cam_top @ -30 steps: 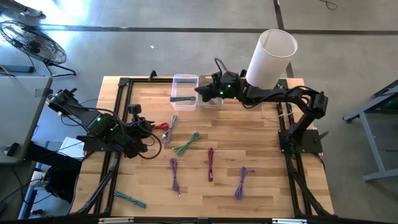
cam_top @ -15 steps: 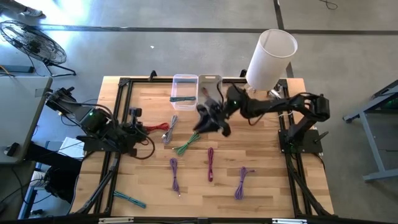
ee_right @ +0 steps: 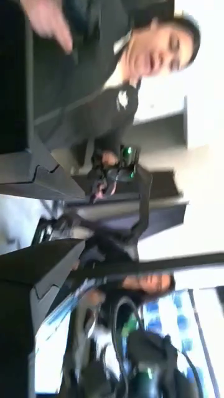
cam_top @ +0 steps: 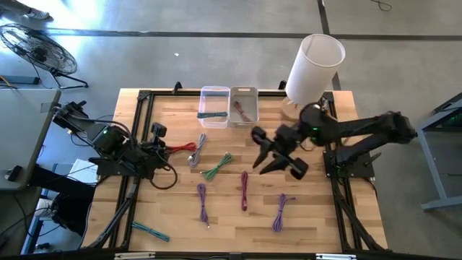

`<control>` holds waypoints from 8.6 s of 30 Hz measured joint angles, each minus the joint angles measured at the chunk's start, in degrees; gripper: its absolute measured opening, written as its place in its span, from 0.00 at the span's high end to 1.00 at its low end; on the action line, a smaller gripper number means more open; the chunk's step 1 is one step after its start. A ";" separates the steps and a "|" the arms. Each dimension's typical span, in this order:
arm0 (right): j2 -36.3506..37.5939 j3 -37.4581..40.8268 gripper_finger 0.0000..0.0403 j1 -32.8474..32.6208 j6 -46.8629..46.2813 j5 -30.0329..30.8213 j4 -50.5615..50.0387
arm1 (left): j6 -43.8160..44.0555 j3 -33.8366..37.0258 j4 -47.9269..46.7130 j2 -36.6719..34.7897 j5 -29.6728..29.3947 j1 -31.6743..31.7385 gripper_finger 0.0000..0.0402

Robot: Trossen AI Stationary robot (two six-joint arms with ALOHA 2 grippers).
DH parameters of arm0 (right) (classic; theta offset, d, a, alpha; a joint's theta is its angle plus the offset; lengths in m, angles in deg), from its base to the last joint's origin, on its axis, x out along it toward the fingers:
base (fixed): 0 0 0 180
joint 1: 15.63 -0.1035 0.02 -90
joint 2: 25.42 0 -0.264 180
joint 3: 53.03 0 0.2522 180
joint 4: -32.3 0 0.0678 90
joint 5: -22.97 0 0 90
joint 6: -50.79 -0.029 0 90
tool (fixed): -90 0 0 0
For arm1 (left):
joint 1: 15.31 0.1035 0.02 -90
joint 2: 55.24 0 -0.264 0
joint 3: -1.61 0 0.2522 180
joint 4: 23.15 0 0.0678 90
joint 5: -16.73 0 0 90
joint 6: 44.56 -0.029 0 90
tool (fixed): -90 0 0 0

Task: Pick & Place USB Port
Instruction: Put the orange charger cable into the gray bin

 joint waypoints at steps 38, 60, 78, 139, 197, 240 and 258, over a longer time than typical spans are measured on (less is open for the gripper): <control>20.76 0.00 0.75 -14.65 10.21 35.05 -50.53 | -9.13 0.02 -1.72 7.43 21.74 31.14 0.46; 20.76 0.00 0.75 -16.28 10.21 35.64 -52.82 | -3.34 18.80 8.43 2.76 32.13 40.71 0.62; 20.76 0.00 0.75 -17.05 7.12 40.04 -50.65 | -12.46 31.12 23.35 1.06 29.05 43.23 0.42; 20.57 0.00 0.75 -16.88 7.59 43.05 -48.64 | 5.96 44.63 46.05 -4.26 35.95 45.98 0.94; 10.21 0.00 0.49 -4.34 19.49 50.08 -23.28 | 1.59 27.48 119.08 6.31 45.68 34.09 0.94; 6.01 -0.28 0.51 -0.70 18.30 37.13 -18.33 | 1.20 13.35 118.71 24.61 53.53 34.13 0.94; 3.87 -0.33 0.93 0.74 17.66 35.87 -18.07 | 1.21 13.38 117.64 24.51 52.71 34.13 0.94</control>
